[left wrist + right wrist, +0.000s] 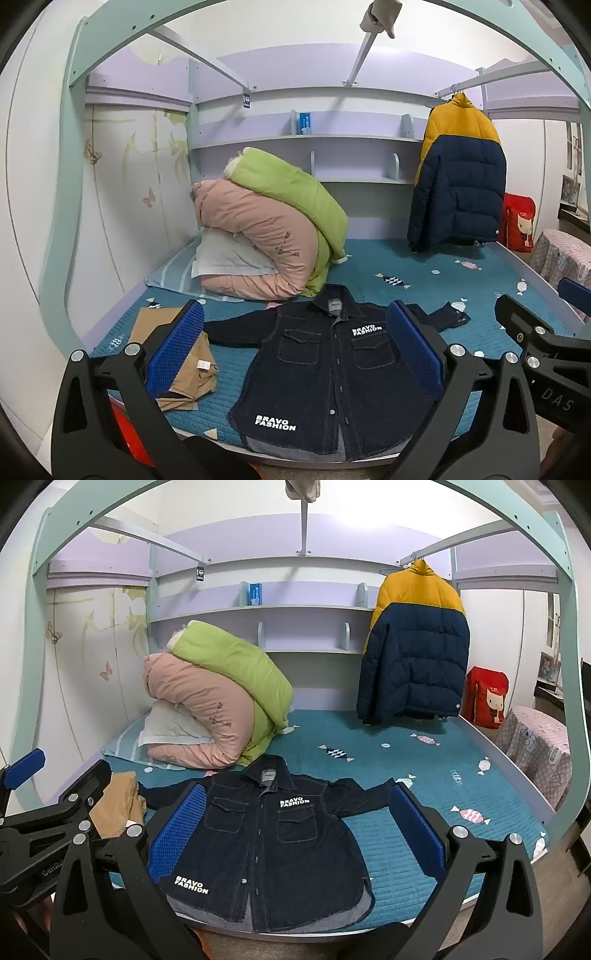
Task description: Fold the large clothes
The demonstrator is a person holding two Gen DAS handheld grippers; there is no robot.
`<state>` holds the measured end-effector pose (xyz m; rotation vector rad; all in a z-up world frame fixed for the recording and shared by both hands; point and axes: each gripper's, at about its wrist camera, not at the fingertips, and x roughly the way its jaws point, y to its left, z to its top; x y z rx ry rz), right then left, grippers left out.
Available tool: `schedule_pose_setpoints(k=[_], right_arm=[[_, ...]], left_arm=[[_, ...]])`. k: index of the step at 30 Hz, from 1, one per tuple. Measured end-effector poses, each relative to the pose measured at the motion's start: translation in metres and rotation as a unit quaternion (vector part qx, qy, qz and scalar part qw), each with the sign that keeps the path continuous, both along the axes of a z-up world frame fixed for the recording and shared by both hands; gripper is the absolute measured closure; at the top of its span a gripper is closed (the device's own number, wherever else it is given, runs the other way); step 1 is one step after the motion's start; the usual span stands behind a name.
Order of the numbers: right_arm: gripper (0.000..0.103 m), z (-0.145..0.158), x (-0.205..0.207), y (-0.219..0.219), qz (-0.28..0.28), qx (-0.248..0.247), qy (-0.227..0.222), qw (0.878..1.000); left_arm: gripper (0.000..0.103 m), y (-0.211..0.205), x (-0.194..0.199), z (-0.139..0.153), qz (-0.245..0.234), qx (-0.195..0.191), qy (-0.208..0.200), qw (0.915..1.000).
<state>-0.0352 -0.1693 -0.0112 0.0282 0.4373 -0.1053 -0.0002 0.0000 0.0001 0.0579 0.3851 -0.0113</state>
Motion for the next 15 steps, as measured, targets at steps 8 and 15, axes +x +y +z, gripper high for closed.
schedule_pose_setpoints(k=[8, 15], right_arm=[[0.007, -0.0016, 0.0005, -0.0005, 0.000, 0.000, -0.001, 1.000], [0.007, -0.0031, 0.0023, 0.0011, 0.000, 0.000, 0.000, 1.000]], left_arm=[[0.004, 0.0030, -0.0012, 0.0001, 0.001, 0.004, -0.004, 1.0000], [0.004, 0.0035, -0.0005, -0.0018, 0.002, 0.005, -0.005, 1.0000]])
